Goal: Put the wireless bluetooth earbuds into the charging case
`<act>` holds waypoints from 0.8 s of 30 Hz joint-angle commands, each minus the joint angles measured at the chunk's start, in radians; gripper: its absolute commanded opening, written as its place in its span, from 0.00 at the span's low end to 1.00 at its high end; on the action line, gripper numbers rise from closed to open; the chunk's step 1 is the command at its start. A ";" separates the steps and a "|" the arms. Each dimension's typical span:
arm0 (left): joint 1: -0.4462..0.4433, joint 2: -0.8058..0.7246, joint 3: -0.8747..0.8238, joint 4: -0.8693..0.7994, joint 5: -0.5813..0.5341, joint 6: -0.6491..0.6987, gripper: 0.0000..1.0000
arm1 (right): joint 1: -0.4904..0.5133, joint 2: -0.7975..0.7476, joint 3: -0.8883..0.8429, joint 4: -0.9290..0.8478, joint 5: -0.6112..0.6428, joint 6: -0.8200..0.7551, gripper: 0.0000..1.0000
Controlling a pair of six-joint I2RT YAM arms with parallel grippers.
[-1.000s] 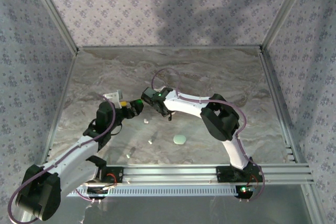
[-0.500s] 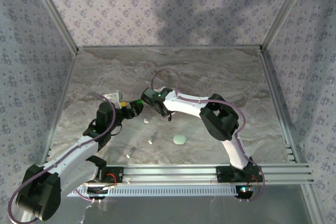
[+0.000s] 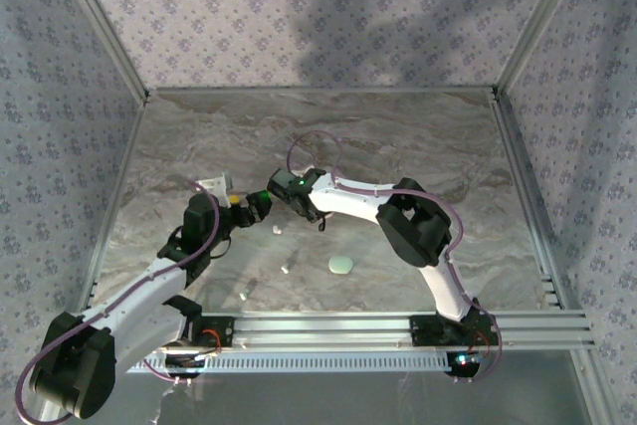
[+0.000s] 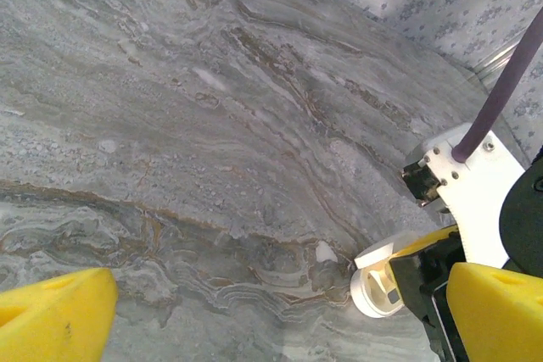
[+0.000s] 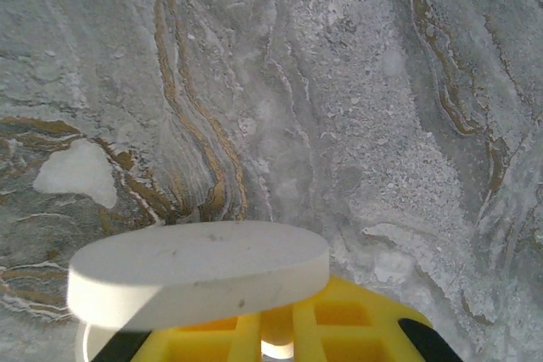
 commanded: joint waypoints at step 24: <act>-0.010 -0.004 0.018 0.104 0.054 0.010 1.00 | 0.112 0.009 -0.083 0.023 0.087 0.038 0.16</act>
